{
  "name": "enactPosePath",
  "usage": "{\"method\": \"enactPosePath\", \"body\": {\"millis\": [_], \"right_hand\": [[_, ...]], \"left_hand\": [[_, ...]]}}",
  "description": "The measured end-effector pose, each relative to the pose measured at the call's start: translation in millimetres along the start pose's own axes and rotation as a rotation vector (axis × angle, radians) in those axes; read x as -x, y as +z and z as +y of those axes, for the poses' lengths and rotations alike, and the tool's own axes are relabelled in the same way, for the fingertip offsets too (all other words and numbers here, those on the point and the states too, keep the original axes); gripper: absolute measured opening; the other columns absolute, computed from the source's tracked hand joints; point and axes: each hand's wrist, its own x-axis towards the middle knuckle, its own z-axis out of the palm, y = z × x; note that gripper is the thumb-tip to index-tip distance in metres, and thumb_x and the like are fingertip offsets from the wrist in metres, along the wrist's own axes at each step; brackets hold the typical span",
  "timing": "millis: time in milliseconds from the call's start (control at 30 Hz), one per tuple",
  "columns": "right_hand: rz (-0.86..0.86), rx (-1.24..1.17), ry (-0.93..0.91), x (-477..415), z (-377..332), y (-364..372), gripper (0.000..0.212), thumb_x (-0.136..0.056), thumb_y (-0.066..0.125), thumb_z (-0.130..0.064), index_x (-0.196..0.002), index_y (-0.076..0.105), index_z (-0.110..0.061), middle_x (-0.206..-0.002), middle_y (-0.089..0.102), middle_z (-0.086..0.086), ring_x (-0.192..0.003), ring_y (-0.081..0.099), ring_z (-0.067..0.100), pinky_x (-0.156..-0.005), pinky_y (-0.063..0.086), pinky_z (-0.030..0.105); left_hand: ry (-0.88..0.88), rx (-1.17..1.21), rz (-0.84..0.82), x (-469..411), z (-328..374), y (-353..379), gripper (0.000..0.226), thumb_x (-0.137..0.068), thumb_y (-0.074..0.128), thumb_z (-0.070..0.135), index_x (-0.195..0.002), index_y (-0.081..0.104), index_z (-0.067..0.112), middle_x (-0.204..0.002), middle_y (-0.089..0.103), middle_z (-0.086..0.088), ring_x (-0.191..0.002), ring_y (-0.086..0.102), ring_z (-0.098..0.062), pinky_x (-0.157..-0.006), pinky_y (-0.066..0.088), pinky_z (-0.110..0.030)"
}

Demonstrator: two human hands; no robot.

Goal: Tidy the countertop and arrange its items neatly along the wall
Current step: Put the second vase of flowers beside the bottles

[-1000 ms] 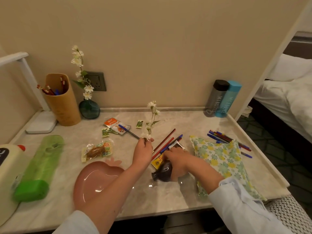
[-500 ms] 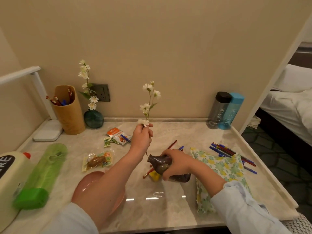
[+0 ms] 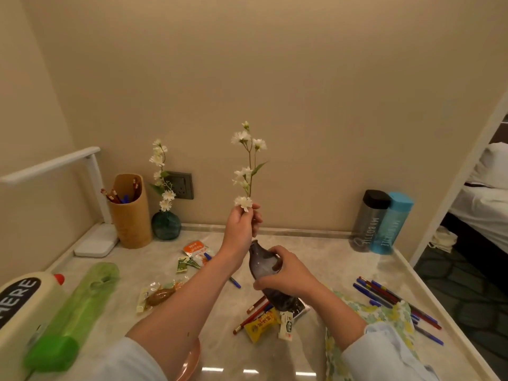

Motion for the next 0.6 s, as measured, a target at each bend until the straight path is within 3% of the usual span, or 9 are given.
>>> {"method": "enactPosePath", "body": {"millis": [100, 233, 400, 600], "right_hand": [[0.055, -0.06, -0.003, -5.8, -0.6, -4.7, 0.076, -0.048, 0.083, -0.045, -0.114, 0.051, -0.026, -0.109, 0.057, -0.002, -0.092, 0.061, 0.014, -0.076, 0.057, 0.032], [0.147, -0.125, -0.022, -13.9, 5.2, -13.8, 0.068, -0.048, 0.082, -0.049, -0.107, 0.056, -0.027, -0.104, 0.061, -0.006, -0.091, 0.061, 0.011, -0.08, 0.056, 0.034], [0.233, -0.119, -0.001, -27.4, 24.8, -29.5, 0.072, -0.04, 0.079, -0.058, -0.104, 0.057, -0.034, -0.108, 0.061, -0.005, -0.096, 0.061, 0.012, -0.084, 0.056, 0.036], [0.266, -0.082, 0.026, -34.5, 51.6, -52.5, 0.079, -0.036, 0.081, -0.061, -0.108, 0.056, -0.038, -0.109, 0.061, -0.007, -0.096, 0.062, 0.01, -0.085, 0.056, 0.036]], "left_hand": [[0.002, -0.066, 0.001, 0.9, -5.1, 7.3, 0.021, -0.104, 0.033, 0.013, -0.098, 0.053, 0.013, -0.085, 0.067, -0.001, -0.081, 0.058, -0.01, -0.074, 0.044, -0.019], [-0.027, -0.127, -0.074, 0.4, -14.9, 20.1, 0.023, -0.103, 0.037, 0.012, -0.101, 0.061, 0.013, -0.108, 0.069, 0.003, -0.099, 0.059, -0.001, -0.073, 0.045, -0.009], [-0.056, -0.168, -0.112, 0.1, -28.0, 39.3, 0.028, -0.1, 0.041, 0.01, -0.115, 0.064, 0.008, -0.105, 0.064, 0.006, -0.089, 0.056, 0.006, -0.063, 0.042, 0.001], [-0.047, -0.19, -0.236, -3.2, -40.3, 67.9, 0.025, -0.1, 0.047, 0.017, -0.118, 0.065, 0.015, -0.107, 0.066, 0.01, -0.096, 0.06, 0.004, -0.072, 0.046, -0.004]]}}
